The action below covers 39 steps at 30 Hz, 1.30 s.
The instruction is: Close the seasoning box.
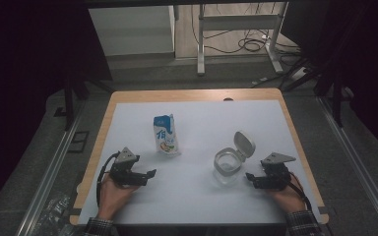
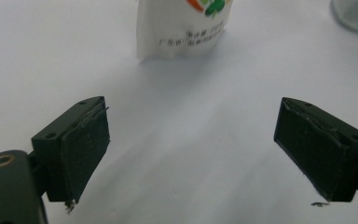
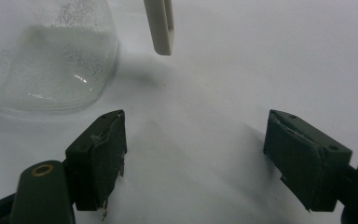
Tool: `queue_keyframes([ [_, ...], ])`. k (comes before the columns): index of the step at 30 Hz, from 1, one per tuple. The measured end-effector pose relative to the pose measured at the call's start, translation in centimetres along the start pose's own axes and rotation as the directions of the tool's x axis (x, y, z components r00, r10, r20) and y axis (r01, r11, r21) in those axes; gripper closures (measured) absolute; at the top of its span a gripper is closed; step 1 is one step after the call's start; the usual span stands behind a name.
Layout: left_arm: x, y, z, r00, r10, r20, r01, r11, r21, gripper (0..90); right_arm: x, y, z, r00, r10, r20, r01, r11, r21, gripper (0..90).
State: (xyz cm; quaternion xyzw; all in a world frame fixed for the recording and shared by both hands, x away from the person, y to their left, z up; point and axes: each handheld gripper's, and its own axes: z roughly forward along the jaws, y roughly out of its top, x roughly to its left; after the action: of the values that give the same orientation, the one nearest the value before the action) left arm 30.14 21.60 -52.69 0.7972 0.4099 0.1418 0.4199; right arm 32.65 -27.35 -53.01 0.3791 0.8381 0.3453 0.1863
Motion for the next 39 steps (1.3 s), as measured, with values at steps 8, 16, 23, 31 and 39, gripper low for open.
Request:
queue_keyframes([
  [8, 0.5, 1.7, 0.2, 0.9992, 0.010, 0.039, -0.008, 0.9990, -0.044, 14.6, 0.0, 0.0, 0.0, 1.0000, 0.001, 0.000, -0.001, 1.000, 0.000, 21.2],
  [16, 1.0, 3.2, 0.2, 0.9986, 0.023, 0.049, -0.019, 0.9967, -0.079, 19.6, 0.0, 0.0, 0.0, 1.0000, 0.002, 0.000, -0.002, 1.000, 0.001, 21.2],
  [23, 1.9, 4.9, 0.4, 0.9977, 0.034, 0.059, -0.027, 0.9934, -0.111, 24.5, 0.0, 0.0, 0.0, 1.0000, 0.004, -0.001, -0.004, 1.000, 0.001, 21.1],
  [31, 2.9, 6.5, 0.7, 0.9916, 0.021, 0.127, -0.004, 0.9905, -0.138, 33.0, 0.0, 0.0, 0.0, 1.0000, 0.004, -0.001, -0.004, 1.000, -0.002, 21.1],
  [39, 3.5, 7.8, 1.0, 0.9843, 0.041, 0.171, -0.010, 0.9844, -0.176, 40.6, 0.0, 0.0, 0.0, 1.0000, 0.003, -0.001, -0.003, 1.000, -0.002, 21.1],
])
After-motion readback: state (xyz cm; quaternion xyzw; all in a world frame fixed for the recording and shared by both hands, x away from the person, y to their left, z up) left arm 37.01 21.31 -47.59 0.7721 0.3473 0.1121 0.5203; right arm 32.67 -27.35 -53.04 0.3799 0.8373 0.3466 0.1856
